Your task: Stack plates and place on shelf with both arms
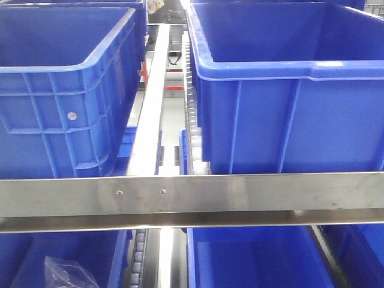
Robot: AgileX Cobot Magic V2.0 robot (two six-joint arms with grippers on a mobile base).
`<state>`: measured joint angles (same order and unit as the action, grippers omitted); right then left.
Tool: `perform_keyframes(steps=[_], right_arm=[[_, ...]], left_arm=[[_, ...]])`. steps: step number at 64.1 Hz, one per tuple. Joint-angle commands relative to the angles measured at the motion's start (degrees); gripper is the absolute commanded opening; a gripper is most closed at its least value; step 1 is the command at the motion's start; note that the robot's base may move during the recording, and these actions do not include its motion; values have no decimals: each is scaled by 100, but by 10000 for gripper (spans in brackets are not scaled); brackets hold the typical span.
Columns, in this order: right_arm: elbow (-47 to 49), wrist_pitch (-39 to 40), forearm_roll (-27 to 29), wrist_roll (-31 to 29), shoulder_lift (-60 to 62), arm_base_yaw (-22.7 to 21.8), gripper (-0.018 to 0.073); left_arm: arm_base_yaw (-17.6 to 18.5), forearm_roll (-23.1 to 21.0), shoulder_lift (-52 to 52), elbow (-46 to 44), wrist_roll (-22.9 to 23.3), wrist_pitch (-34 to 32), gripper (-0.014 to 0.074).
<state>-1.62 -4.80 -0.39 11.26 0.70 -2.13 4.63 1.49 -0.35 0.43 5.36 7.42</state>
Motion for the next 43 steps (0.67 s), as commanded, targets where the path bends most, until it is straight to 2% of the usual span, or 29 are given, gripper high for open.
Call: perform_keyframes(steps=[1, 43], right_arm=[[-7, 513, -17, -50, 101, -35, 36], [-7, 513, -17, -50, 101, -35, 36]], left_arm=[[3, -48, -113, 17, 45, -554, 85], [3, -48, -113, 17, 45, -554, 85]])
